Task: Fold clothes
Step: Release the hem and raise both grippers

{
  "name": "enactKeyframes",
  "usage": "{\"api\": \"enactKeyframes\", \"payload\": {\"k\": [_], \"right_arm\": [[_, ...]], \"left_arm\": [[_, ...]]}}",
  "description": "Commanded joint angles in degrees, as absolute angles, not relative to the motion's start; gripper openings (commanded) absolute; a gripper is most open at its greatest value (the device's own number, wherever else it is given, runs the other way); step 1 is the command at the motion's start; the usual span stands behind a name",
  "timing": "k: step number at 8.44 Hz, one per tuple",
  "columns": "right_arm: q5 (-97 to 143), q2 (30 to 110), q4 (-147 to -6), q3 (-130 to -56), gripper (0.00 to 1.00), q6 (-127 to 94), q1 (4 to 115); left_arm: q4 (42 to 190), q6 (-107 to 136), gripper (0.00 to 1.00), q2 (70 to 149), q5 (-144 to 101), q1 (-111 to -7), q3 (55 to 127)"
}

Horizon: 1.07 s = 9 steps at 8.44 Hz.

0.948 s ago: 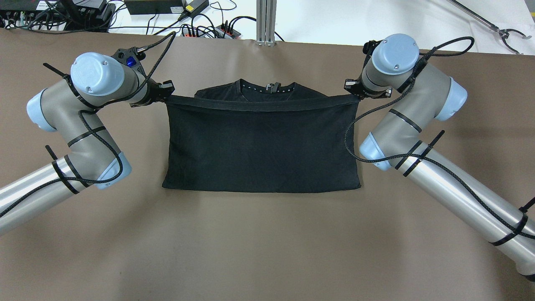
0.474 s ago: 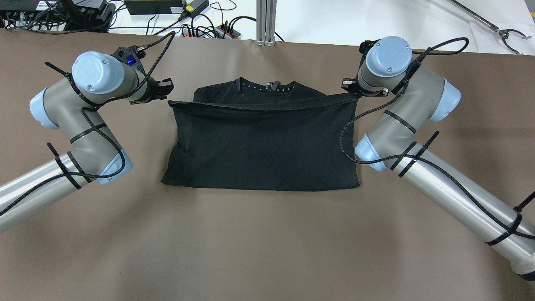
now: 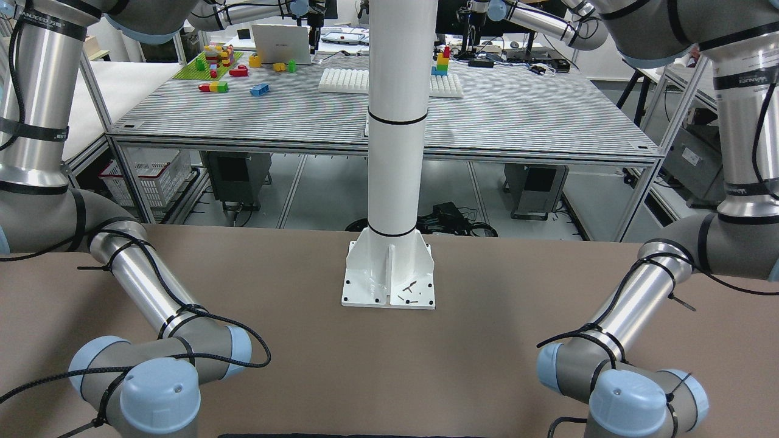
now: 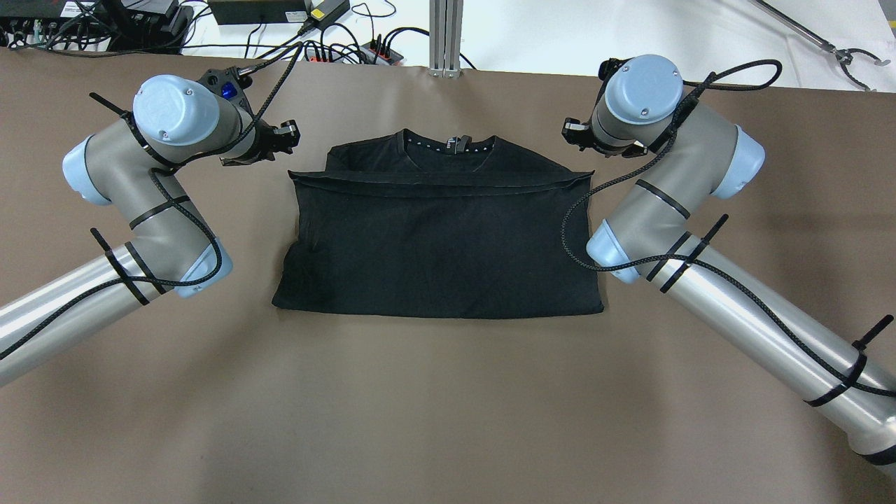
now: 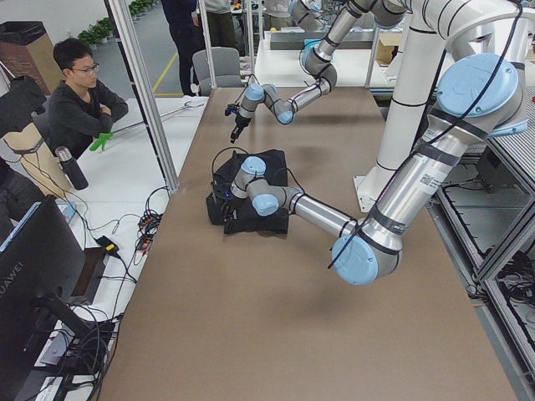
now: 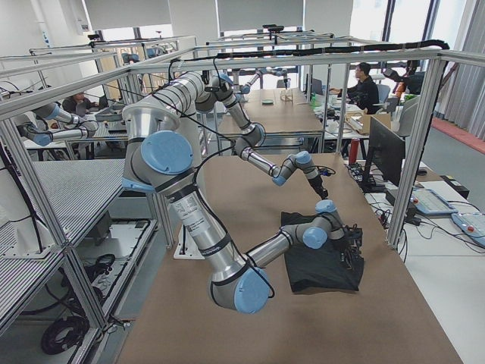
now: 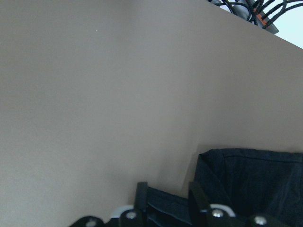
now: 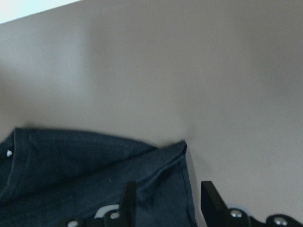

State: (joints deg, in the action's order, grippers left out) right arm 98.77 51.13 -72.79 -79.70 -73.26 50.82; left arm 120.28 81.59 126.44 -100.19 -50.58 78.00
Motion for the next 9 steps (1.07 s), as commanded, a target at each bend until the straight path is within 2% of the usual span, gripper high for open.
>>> {"api": "enactKeyframes", "payload": {"k": [1,3,4,9], "right_arm": [[99.0,63.2,-70.1,-92.2,0.56,-74.5,44.6],[98.6,72.9,-70.5,-103.6,0.56,-75.2,39.0],[98.4,75.6,-70.2,-105.6,0.56,-78.4,36.8],[95.3,73.6,-69.8,-102.7,0.55,-88.4,35.3]], "left_arm": [[120.4,81.5,0.41,126.6,-100.2,-50.5,78.0],[120.4,81.5,0.41,126.9,-100.2,-50.5,78.2],[120.4,81.5,0.41,126.9,-100.2,-50.6,78.3],[120.3,82.1,0.41,126.7,-100.0,-50.6,79.4]]}}
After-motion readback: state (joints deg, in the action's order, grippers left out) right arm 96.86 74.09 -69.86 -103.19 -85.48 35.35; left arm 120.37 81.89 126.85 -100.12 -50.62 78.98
